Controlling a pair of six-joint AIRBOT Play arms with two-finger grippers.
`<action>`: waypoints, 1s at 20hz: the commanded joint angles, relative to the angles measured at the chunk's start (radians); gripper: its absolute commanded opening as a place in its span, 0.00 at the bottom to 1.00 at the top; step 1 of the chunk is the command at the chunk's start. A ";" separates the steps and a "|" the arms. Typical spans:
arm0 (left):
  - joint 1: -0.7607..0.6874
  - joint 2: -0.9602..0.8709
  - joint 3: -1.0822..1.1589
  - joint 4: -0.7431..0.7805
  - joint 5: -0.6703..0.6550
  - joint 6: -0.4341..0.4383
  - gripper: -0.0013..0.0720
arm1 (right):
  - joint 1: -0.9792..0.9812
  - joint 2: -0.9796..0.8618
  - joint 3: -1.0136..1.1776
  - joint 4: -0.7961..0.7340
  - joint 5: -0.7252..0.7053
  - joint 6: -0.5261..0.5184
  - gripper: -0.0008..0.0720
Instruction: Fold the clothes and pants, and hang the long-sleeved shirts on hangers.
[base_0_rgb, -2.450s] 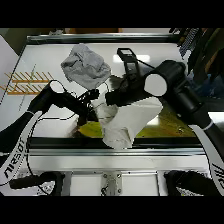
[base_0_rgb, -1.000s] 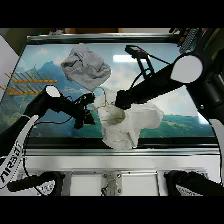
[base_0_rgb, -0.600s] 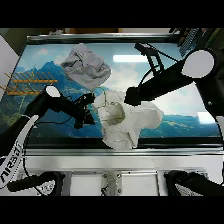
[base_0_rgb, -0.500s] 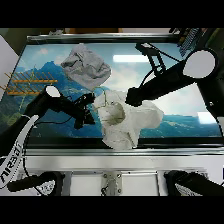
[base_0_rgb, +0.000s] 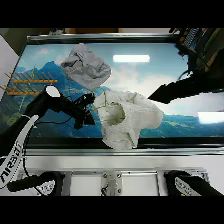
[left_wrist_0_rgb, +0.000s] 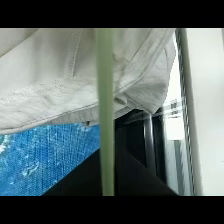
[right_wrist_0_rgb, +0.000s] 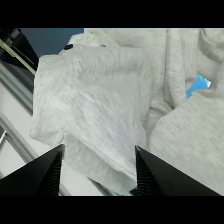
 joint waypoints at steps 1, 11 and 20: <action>0.000 0.001 0.000 0.000 -0.003 0.000 0.04 | -0.283 0.028 -0.165 0.427 0.067 -0.367 0.56; 0.000 0.001 0.000 0.002 -0.019 -0.001 0.04 | -0.331 0.027 -0.301 0.505 0.143 -0.755 0.53; 0.000 0.001 0.000 0.003 -0.018 -0.013 0.04 | -0.263 -0.004 -0.332 0.260 0.043 -1.072 0.53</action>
